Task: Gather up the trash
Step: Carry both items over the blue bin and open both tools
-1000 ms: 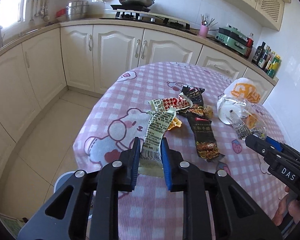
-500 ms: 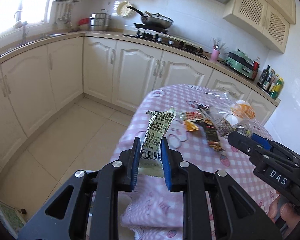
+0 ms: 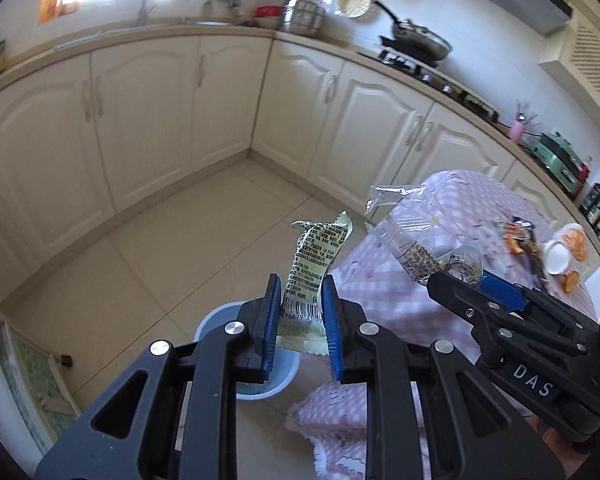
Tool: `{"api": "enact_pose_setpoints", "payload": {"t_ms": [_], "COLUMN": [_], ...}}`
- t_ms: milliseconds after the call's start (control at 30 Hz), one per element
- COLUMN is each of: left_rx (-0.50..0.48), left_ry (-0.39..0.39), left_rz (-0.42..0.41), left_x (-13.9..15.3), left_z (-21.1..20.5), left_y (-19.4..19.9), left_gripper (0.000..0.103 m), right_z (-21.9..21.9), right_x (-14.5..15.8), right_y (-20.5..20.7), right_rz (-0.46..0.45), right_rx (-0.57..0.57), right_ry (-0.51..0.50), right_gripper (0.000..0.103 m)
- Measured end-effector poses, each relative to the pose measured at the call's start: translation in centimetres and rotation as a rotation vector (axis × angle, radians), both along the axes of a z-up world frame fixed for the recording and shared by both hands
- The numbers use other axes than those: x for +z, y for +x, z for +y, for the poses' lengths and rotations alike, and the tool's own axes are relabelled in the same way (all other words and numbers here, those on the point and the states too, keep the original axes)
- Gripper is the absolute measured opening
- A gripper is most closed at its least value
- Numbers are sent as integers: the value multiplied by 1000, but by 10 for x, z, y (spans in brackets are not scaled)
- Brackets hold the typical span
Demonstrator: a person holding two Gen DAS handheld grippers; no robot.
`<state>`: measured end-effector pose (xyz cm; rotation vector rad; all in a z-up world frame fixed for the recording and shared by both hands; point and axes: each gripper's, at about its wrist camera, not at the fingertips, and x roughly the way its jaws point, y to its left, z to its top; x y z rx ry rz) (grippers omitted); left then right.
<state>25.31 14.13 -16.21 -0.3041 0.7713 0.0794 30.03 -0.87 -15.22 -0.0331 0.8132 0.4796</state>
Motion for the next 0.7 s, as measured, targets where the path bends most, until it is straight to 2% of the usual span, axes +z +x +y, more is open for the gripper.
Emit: {"api": "enact_pose_setpoints", "payload": {"t_ms": [333,500,700], "left_rx": [90,99,87], "left_ry": [-33,-40,-46], "left_rz": [109,135,162], "left_x": [-56,-71,-85], "left_z": [50,61,60], "left_y": [22,34,43], "left_gripper": [19,19,19], "right_z": [60,74,73], "right_x": [-62,-84,-96], "right_y": [49,72,73], "right_rz": [120,156,159], "right_rx": [57,51,32], "right_ry": [12,-6,-33], "right_gripper": [45,51,54]}}
